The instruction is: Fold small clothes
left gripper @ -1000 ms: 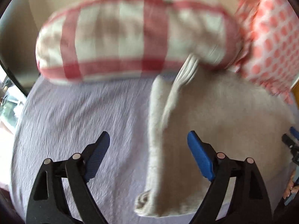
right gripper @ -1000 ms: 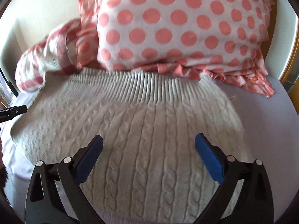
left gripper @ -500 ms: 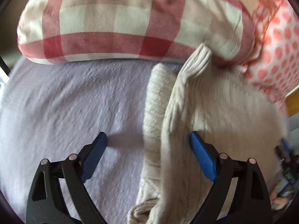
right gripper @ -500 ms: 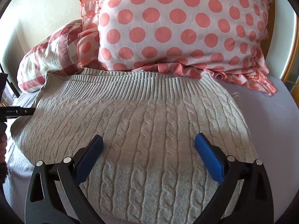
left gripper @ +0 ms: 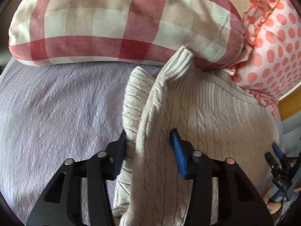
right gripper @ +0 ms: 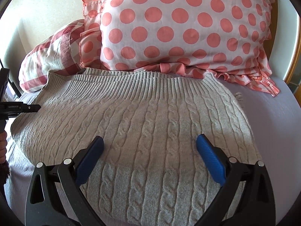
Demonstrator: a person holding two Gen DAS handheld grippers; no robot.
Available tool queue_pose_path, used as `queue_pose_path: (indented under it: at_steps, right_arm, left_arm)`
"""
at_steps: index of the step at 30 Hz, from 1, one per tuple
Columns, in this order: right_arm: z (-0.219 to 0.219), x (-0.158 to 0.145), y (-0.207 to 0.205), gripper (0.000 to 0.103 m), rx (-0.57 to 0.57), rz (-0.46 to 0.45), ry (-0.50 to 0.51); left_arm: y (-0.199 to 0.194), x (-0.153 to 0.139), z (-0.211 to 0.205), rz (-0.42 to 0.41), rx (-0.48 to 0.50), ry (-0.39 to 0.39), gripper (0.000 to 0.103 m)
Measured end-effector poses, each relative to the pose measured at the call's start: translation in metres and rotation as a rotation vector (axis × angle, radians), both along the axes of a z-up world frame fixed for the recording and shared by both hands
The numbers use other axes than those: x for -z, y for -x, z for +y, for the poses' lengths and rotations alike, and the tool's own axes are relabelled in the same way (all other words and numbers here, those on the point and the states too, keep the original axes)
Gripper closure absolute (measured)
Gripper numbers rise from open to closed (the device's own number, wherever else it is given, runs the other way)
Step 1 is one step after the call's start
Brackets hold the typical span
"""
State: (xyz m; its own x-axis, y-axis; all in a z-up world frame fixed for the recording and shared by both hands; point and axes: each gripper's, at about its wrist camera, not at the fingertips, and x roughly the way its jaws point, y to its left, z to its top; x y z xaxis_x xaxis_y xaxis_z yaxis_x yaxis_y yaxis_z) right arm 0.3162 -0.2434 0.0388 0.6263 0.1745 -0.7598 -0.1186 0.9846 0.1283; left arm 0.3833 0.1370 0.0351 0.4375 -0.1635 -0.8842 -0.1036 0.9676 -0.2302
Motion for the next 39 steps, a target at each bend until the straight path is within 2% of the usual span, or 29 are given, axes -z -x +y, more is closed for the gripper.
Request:
queue_pose_path:
  at_steps: [1,3,4,6,9,11,14,17,20,22,26,28,30,31,34,36,37,39]
  right_arm:
    - [0.000,0.000,0.001,0.002,0.000,0.001,-0.001]
    - [-0.001,-0.001,0.001,0.002,-0.001,0.005,-0.002]
    - [0.000,0.000,0.001,0.002,-0.002,0.008,0.003]
    - [0.003,0.002,0.000,0.002,-0.007,0.019,0.029]
    - [0.004,0.001,0.000,0.002,-0.007,0.020,0.038]
    - [-0.003,-0.005,0.002,0.002,0.015,0.006,0.021]
    - [-0.032,-0.024,0.010,0.002,0.129,-0.070,-0.009]
    - [-0.070,-0.037,0.017,0.002,0.282,-0.128,-0.020]
    - [-0.104,-0.039,0.021,0.002,0.411,-0.139,-0.023]
    - [-0.128,-0.036,0.023,0.002,0.484,-0.130,-0.054]
    - [-0.168,-0.030,0.026,0.002,0.615,-0.100,-0.103]
    - [-0.178,-0.028,0.027,0.002,0.647,-0.095,-0.116]
    - [-0.181,-0.029,0.028,0.002,0.660,-0.095,-0.128]
    - [-0.180,-0.030,0.028,0.002,0.653,-0.101,-0.128]
    - [-0.173,-0.037,0.031,0.002,0.599,-0.142,-0.139]
    - [-0.167,-0.043,0.034,0.002,0.522,-0.183,-0.172]
    - [-0.160,-0.049,0.035,0.002,0.455,-0.214,-0.194]
    - [-0.144,-0.058,0.038,0.002,0.332,-0.249,-0.210]
  left_arm:
    - [-0.001,0.000,0.002,0.005,-0.013,0.014,0.065]
    - [-0.001,0.000,0.000,0.009,-0.006,0.035,0.085]
    - [0.001,-0.005,-0.003,0.011,0.000,0.012,0.087]
    - [0.005,-0.016,-0.007,0.012,0.000,0.003,0.089]
    - [0.005,-0.046,-0.027,-0.014,0.021,0.091,0.089]
    - [0.006,-0.070,-0.055,-0.046,0.056,0.113,0.089]
    - [0.009,-0.097,-0.109,-0.090,0.132,0.115,0.089]
    - [0.010,-0.105,-0.180,-0.098,0.227,0.163,0.089]
    - [0.008,-0.098,-0.249,-0.074,0.323,0.254,0.089]
    - [0.009,-0.079,-0.299,-0.036,0.390,0.305,0.089]
    - [0.005,-0.023,-0.351,0.103,0.433,0.369,0.089]
    - [0.005,-0.010,-0.358,0.113,0.453,0.388,0.087]
    - [0.006,-0.016,-0.349,0.094,0.465,0.444,0.079]
    - [0.004,-0.021,-0.339,0.099,0.471,0.503,0.075]
    - [0.011,-0.042,-0.298,0.032,0.488,0.638,0.054]
    - [0.019,-0.064,-0.265,-0.077,0.472,0.622,0.029]
    - [0.022,-0.070,-0.252,-0.117,0.455,0.593,0.026]
    - [0.030,-0.079,-0.222,-0.167,0.391,0.480,0.024]
